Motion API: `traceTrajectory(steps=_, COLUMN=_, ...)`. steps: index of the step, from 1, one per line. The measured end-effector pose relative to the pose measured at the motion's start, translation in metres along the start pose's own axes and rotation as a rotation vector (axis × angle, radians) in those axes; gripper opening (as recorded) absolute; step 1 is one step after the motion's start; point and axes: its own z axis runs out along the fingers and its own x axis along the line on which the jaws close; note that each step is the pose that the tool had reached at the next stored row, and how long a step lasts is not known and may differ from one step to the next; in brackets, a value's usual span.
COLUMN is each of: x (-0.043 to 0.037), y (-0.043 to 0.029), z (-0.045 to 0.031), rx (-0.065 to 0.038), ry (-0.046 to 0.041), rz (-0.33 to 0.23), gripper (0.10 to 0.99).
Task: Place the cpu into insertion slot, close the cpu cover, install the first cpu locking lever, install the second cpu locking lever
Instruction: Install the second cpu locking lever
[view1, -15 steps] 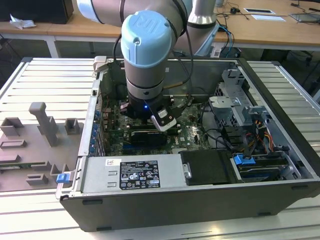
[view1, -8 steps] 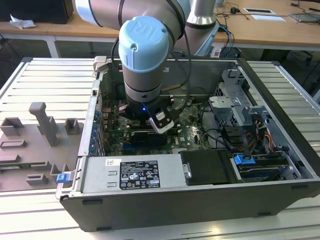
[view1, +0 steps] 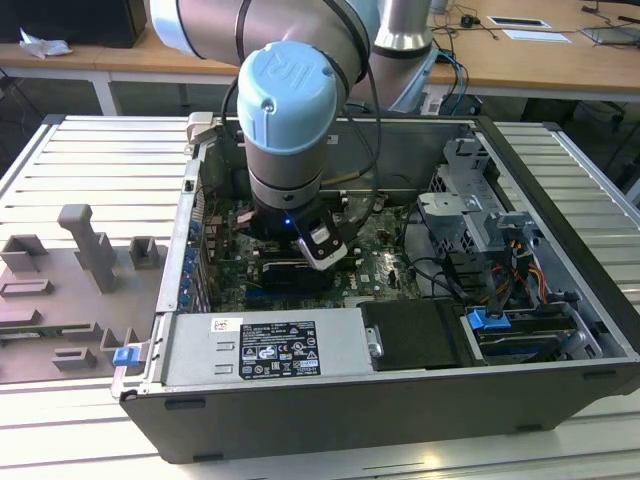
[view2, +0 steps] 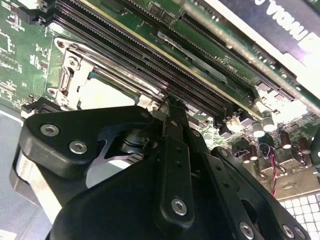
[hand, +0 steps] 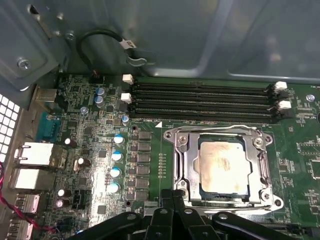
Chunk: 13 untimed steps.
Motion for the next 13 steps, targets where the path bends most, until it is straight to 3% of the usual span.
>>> traceTrajectory(steps=3, x=0.0013, y=0.0002, z=-0.0009, rx=0.000, ry=0.0004, rz=-0.001, gripper=0.106)
traceTrajectory(steps=9, x=0.0018, y=0.0046, z=-0.0116, rx=-0.001, ry=0.0002, rz=-0.001, gripper=0.106)
traceTrajectory(steps=13, x=0.0017, y=0.0055, z=-0.0141, rx=-0.001, ry=0.0002, rz=0.000, gripper=0.106)
